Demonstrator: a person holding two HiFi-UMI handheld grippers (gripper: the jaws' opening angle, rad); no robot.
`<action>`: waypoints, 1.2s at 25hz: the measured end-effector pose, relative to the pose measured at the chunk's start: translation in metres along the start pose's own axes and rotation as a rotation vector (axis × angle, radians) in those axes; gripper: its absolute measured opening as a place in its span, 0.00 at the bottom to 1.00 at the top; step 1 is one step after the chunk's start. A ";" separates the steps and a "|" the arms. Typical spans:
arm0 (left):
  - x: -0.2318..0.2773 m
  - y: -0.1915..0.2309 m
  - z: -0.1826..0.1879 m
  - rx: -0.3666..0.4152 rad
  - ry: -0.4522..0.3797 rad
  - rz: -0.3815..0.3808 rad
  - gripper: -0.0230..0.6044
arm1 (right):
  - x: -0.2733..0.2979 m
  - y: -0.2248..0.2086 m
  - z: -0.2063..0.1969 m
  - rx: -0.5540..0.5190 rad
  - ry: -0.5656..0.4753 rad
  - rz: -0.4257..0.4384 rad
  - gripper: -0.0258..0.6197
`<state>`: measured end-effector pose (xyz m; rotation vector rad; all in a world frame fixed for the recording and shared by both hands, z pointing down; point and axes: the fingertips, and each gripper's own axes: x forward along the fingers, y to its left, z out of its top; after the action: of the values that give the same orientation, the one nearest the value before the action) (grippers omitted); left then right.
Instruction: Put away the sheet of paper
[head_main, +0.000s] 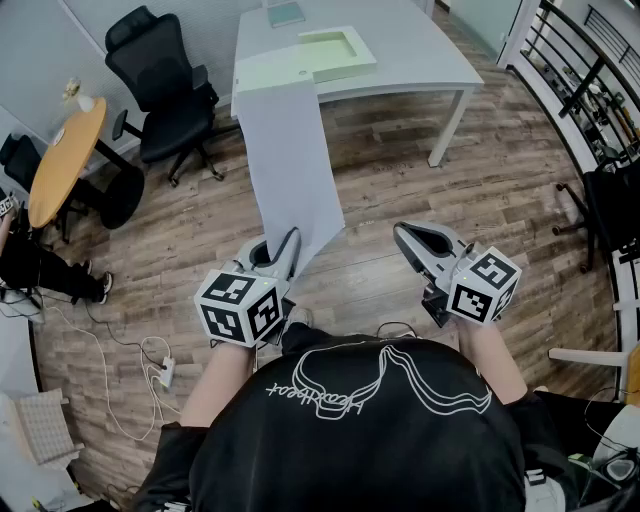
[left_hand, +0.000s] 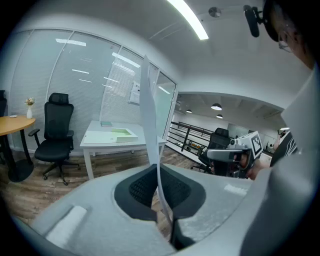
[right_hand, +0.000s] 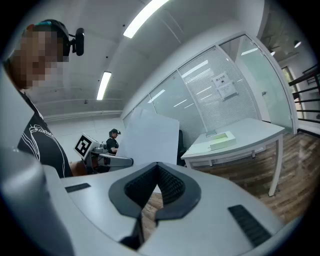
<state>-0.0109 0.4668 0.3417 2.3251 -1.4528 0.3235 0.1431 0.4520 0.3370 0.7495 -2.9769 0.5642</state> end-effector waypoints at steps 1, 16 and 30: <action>0.001 -0.002 0.000 0.003 -0.001 -0.003 0.05 | -0.001 -0.001 0.000 0.000 0.000 0.000 0.05; 0.000 -0.034 0.017 0.034 -0.043 -0.045 0.05 | -0.026 -0.001 0.009 -0.022 -0.007 -0.044 0.05; 0.014 -0.003 0.012 -0.011 -0.028 -0.063 0.05 | -0.001 -0.021 0.010 0.053 -0.015 -0.061 0.05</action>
<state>-0.0020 0.4515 0.3359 2.3702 -1.3870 0.2653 0.1547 0.4319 0.3350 0.8489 -2.9518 0.6390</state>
